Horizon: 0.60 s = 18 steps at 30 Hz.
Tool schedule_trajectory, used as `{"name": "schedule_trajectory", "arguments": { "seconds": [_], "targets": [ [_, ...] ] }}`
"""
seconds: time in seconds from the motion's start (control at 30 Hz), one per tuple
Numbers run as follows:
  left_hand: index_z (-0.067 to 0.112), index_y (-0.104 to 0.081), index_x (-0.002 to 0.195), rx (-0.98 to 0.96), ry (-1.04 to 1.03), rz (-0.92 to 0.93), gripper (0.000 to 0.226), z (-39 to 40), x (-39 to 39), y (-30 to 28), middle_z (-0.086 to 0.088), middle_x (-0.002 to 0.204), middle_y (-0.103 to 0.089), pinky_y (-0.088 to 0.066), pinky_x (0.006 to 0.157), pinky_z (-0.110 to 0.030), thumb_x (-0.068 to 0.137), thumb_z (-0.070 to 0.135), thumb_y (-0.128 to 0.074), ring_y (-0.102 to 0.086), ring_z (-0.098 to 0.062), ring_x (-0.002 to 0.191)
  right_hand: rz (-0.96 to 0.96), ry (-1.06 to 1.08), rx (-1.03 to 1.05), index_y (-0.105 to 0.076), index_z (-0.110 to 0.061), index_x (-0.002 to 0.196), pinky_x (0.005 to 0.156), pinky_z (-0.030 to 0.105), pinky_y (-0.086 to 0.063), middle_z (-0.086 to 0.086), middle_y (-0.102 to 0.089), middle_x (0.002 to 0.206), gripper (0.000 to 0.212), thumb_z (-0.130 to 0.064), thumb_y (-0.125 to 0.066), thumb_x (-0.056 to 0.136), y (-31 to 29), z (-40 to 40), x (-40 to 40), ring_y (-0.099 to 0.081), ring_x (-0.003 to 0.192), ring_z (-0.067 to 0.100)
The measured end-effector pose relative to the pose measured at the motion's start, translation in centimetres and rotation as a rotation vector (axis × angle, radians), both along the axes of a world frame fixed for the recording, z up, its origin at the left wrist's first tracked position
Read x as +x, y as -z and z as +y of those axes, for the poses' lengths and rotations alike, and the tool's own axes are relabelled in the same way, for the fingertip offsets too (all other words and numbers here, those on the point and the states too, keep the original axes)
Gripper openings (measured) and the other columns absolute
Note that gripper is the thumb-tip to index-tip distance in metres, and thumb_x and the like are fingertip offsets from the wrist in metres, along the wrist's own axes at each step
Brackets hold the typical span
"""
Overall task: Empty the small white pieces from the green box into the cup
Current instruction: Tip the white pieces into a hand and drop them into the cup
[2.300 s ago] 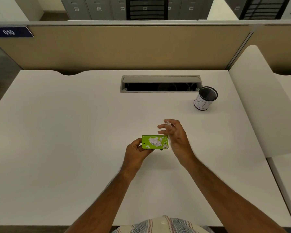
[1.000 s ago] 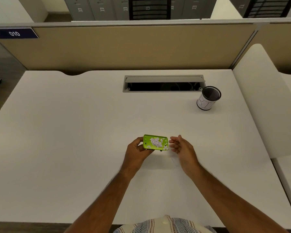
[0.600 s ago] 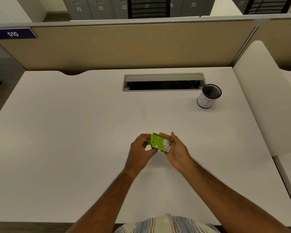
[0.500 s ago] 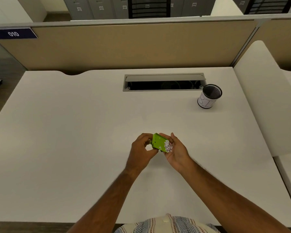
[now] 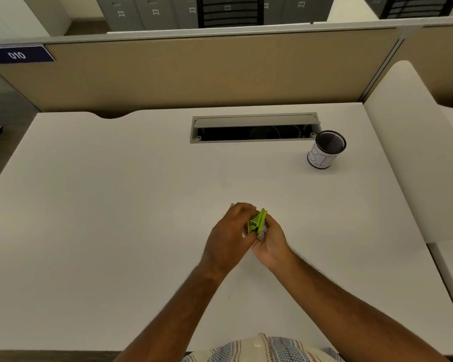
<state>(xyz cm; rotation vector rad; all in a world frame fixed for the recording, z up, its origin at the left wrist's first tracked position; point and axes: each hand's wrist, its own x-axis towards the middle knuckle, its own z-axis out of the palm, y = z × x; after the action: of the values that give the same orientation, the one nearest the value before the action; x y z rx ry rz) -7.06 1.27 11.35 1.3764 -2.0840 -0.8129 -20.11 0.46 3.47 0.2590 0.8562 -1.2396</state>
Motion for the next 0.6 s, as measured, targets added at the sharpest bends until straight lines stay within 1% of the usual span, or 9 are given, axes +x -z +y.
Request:
{"name": "schedule_trajectory", "arguments": {
  "seconds": [0.07, 0.13, 0.23, 0.33, 0.4, 0.5, 0.53, 0.57, 0.6],
  "targets": [
    [0.012, -0.073, 0.133, -0.039, 0.036, -0.060, 0.037, -0.2, -0.2, -0.5, -0.003, 0.140, -0.070, -0.053, 0.118, -0.040, 0.097, 0.011, -0.075, -0.068, -0.021, 0.129, -0.007, 0.009, -0.008, -0.066, -0.006, 0.111, 0.065, 0.033, -0.065, 0.014, -0.079, 0.089, 0.030, -0.031, -0.050, 0.109, -0.1, 0.0, 0.0, -0.079, 0.079, 0.022],
    [0.010, -0.073, 0.135, -0.067, 0.077, -0.142, 0.038, -0.4, -0.5, -0.8, -0.006, 0.142, -0.070, -0.039, 0.131, -0.045, 0.097, 0.006, -0.073, -0.069, -0.024, 0.130, 0.017, 0.007, -0.009, -0.067, -0.009, 0.105, 0.063, 0.030, -0.064, 0.011, -0.077, 0.085, 0.029, -0.029, -0.048, 0.110, -0.1, 0.0, 0.0, -0.079, 0.075, 0.020],
    [0.005, -0.075, 0.134, -0.134, 0.150, -0.250, 0.038, -0.8, -0.9, -0.8, -0.014, 0.141, -0.072, -0.022, 0.132, -0.044, 0.097, -0.002, -0.068, -0.071, -0.029, 0.127, 0.046, -0.020, -0.023, -0.068, -0.010, 0.097, 0.062, 0.028, -0.063, 0.010, -0.075, 0.081, 0.031, -0.023, -0.043, 0.111, -0.2, 0.0, -0.1, -0.077, 0.073, 0.019],
    [0.003, -0.079, 0.125, -0.255, 0.242, -0.302, 0.035, -0.6, -1.1, -0.6, -0.019, 0.134, -0.076, -0.034, 0.127, -0.057, 0.092, -0.007, -0.072, -0.076, -0.033, 0.120, 0.059, -0.043, -0.021, -0.067, -0.008, 0.097, 0.069, 0.029, -0.064, 0.010, -0.072, 0.088, 0.032, -0.018, -0.040, 0.110, -0.5, 0.4, -0.4, -0.073, 0.081, 0.020],
    [0.006, -0.080, 0.123, -0.341, 0.301, -0.332, 0.032, -0.6, -1.2, -0.8, -0.018, 0.133, -0.077, -0.043, 0.123, -0.063, 0.093, -0.001, -0.076, -0.076, -0.033, 0.119, 0.063, -0.081, -0.012, -0.065, -0.008, 0.098, 0.075, 0.026, -0.060, 0.006, -0.073, 0.087, 0.032, -0.018, -0.037, 0.111, -0.5, 0.6, -0.6, -0.070, 0.085, 0.017],
    [0.009, -0.080, 0.126, -0.401, 0.368, -0.364, 0.033, -0.3, -1.1, -0.4, -0.016, 0.136, -0.076, -0.045, 0.121, -0.063, 0.093, 0.007, -0.081, -0.073, -0.033, 0.127, 0.207, -0.155, 0.026, -0.058, -0.014, 0.097, 0.059, 0.017, -0.059, -0.008, -0.074, 0.062, 0.024, -0.009, -0.038, 0.110, 0.9, 0.2, -0.7, -0.071, 0.059, -0.001],
    [0.008, -0.080, 0.126, -0.447, 0.372, -0.370, 0.034, -0.3, -1.0, -0.5, -0.016, 0.137, -0.076, -0.045, 0.121, -0.062, 0.093, 0.006, -0.081, -0.072, -0.033, 0.129, 0.230, -0.148, 0.018, -0.057, -0.015, 0.098, 0.057, 0.016, -0.059, -0.008, -0.074, 0.064, 0.022, -0.009, -0.039, 0.110, 1.1, 0.3, -0.8, -0.071, 0.057, -0.002],
    [0.008, -0.080, 0.127, -0.450, 0.378, -0.381, 0.034, -0.2, -1.1, -0.4, -0.016, 0.138, -0.076, -0.045, 0.122, -0.061, 0.092, 0.005, -0.080, -0.071, -0.033, 0.131, 0.226, -0.149, -0.001, -0.058, -0.013, 0.103, 0.062, 0.018, -0.060, -0.005, -0.076, 0.077, 0.021, -0.012, -0.039, 0.111, 0.7, 0.2, -0.8, -0.074, 0.065, 0.000],
    [0.006, -0.080, 0.126, -0.465, 0.363, -0.404, 0.035, -0.1, -1.5, -0.3, -0.017, 0.137, -0.076, -0.046, 0.122, -0.060, 0.091, 0.003, -0.081, -0.071, -0.034, 0.131, 0.175, -0.135, -0.045, -0.061, -0.008, 0.113, 0.073, 0.024, -0.062, 0.004, -0.076, 0.096, 0.025, -0.018, -0.038, 0.112, 0.2, 0.2, -0.6, -0.077, 0.082, 0.006]
  ]
}}
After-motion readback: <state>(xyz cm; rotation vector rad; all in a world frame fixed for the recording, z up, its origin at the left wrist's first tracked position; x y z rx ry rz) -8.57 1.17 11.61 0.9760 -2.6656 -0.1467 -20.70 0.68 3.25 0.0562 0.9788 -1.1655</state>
